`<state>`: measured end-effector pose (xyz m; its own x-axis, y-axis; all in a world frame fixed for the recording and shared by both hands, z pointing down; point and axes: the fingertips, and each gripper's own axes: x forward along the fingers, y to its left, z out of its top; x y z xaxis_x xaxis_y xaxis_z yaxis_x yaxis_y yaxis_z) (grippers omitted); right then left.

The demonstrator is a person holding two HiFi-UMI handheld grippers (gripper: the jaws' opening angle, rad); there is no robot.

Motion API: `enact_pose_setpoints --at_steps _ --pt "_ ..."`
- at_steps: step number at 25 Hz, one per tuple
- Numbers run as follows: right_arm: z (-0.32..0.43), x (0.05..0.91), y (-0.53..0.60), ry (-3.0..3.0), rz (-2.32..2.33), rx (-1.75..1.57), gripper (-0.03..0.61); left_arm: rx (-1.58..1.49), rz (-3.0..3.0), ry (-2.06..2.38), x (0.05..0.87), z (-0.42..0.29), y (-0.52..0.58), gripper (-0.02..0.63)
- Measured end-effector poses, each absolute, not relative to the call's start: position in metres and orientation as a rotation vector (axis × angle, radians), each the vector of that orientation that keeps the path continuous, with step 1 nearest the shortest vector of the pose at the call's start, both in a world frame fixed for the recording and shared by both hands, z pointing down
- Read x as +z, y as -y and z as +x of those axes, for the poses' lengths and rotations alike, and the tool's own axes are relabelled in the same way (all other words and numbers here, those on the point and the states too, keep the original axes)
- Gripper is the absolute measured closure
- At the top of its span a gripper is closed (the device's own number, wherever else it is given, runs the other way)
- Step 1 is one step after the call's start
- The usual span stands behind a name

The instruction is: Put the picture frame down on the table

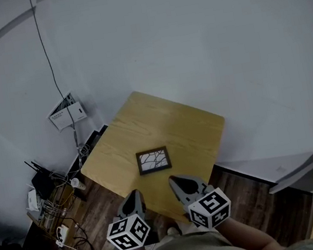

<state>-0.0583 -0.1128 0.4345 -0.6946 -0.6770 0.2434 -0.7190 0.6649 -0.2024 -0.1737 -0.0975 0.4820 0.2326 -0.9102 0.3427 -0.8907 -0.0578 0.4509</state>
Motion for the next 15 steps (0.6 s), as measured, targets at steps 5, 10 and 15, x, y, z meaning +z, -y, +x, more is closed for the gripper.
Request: enact_pose_setpoints --at_steps 5,10,15 --pt "-0.0573 0.4338 0.1144 2.739 1.152 0.425 0.578 -0.052 1.935 1.633 0.4828 -0.1688 0.0979 0.603" --pt "-0.0571 0.4335 0.1168 2.742 1.146 0.425 0.578 -0.054 1.927 1.628 0.4853 -0.1662 0.0981 0.603" --pt "-0.0595 0.4318 0.1202 2.75 1.14 0.423 0.578 -0.063 1.929 1.625 0.4846 -0.165 0.1006 0.603"
